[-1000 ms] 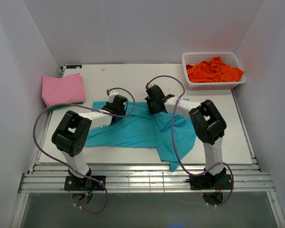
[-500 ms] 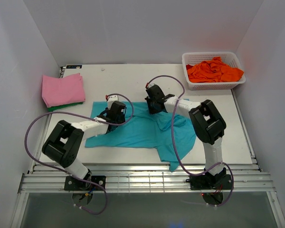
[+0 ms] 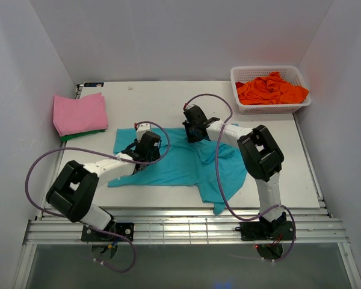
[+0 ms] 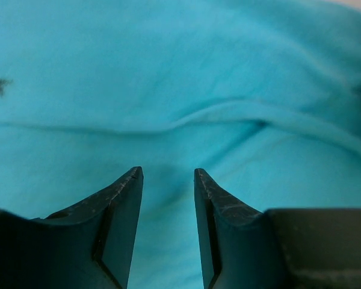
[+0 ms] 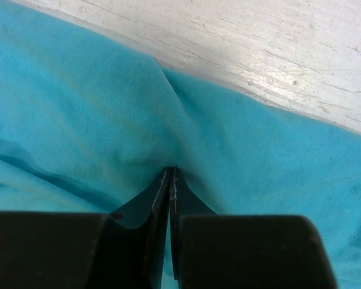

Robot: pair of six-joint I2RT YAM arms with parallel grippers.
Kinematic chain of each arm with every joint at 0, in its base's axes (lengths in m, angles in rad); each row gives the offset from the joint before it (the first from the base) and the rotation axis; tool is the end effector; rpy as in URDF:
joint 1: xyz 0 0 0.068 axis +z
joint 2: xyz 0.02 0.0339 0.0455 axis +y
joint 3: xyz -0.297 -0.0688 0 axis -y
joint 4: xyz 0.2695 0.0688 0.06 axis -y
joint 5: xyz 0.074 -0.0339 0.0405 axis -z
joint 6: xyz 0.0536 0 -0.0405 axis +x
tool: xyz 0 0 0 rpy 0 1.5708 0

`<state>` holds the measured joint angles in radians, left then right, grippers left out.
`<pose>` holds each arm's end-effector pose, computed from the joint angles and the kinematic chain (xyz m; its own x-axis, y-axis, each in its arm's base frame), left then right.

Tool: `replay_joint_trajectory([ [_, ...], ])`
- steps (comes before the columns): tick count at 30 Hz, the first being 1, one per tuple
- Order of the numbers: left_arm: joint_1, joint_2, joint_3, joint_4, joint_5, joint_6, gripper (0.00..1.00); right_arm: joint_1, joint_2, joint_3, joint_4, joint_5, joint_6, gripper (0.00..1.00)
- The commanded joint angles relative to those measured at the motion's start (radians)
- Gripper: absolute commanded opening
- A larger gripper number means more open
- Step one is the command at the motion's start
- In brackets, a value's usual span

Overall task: Fold and stack the t-shirts
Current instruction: Fold the tshirt

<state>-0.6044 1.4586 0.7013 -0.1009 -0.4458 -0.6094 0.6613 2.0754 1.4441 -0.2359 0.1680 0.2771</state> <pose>0.2631 -0.1536 0.1745 -0.6712 -0.1641 -0.7229 -0.1261 0.9863 -0.1067 0.3990 0.2992 0.1661 -0.7211 -0.2194 -0.6572 -0.3357 0.9404 0.0544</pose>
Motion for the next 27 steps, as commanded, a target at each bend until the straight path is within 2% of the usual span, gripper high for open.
replay_joint_trajectory([
  [1,-0.001,0.104,0.111,0.066,-0.002,0.016,0.50,-0.006,0.045,0.006,-0.049,-0.012,-0.006,0.08],
  [5,-0.005,0.196,0.210,0.122,0.021,0.019,0.50,-0.006,0.046,-0.001,-0.052,-0.013,-0.006,0.08],
  [13,-0.006,0.315,0.280,0.237,0.055,0.066,0.50,-0.008,0.052,-0.007,-0.055,-0.012,-0.006,0.08],
  [18,-0.015,0.382,0.349,0.242,0.090,0.080,0.50,-0.008,0.054,-0.007,-0.055,-0.013,-0.006,0.08],
  [27,-0.061,0.390,0.330,0.231,0.084,0.073,0.49,-0.011,0.055,-0.002,-0.063,-0.004,-0.013,0.08],
])
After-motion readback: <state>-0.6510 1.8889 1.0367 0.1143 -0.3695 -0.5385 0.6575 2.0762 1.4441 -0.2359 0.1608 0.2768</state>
